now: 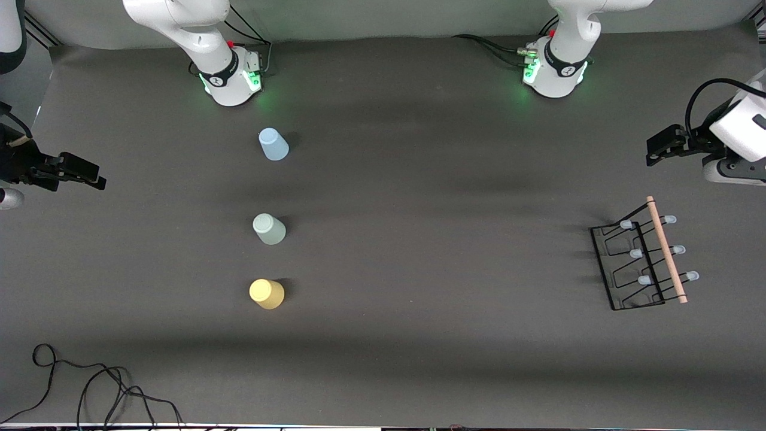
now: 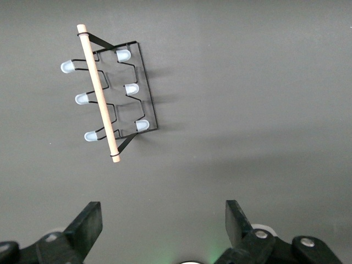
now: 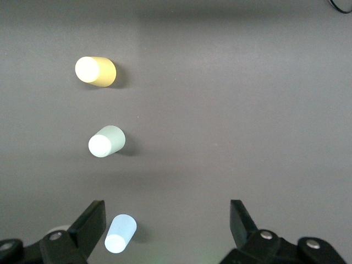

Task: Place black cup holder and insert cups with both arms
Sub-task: 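Move the left gripper toward the wooden dowel of the wire holder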

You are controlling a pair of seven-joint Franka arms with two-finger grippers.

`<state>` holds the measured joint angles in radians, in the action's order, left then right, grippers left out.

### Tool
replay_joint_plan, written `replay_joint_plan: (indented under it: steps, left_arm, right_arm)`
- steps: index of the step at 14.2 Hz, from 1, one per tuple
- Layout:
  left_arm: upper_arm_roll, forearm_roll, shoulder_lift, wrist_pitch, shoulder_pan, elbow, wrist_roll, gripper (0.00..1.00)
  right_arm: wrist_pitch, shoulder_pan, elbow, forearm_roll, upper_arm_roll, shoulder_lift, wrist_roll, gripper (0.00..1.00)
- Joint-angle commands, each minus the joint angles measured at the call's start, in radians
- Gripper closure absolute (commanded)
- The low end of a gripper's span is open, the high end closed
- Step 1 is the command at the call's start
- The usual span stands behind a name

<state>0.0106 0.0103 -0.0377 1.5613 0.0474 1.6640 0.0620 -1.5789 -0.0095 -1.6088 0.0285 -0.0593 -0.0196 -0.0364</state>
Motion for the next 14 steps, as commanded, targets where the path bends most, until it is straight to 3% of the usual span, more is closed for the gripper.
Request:
replay_joint_plan:
  steps: [1, 14]
  left_arm:
    - [0.003, 0.008, 0.004, 0.000, 0.005, -0.021, -0.002, 0.00]
    - [0.002, 0.007, 0.004, 0.002, 0.014, -0.039, -0.014, 0.00]
  right_arm:
    - [0.010, 0.008, 0.024, -0.016, -0.010, -0.011, -0.002, 0.00]
    - [0.010, 0.008, 0.017, -0.016, -0.011, -0.010, 0.000, 0.00]
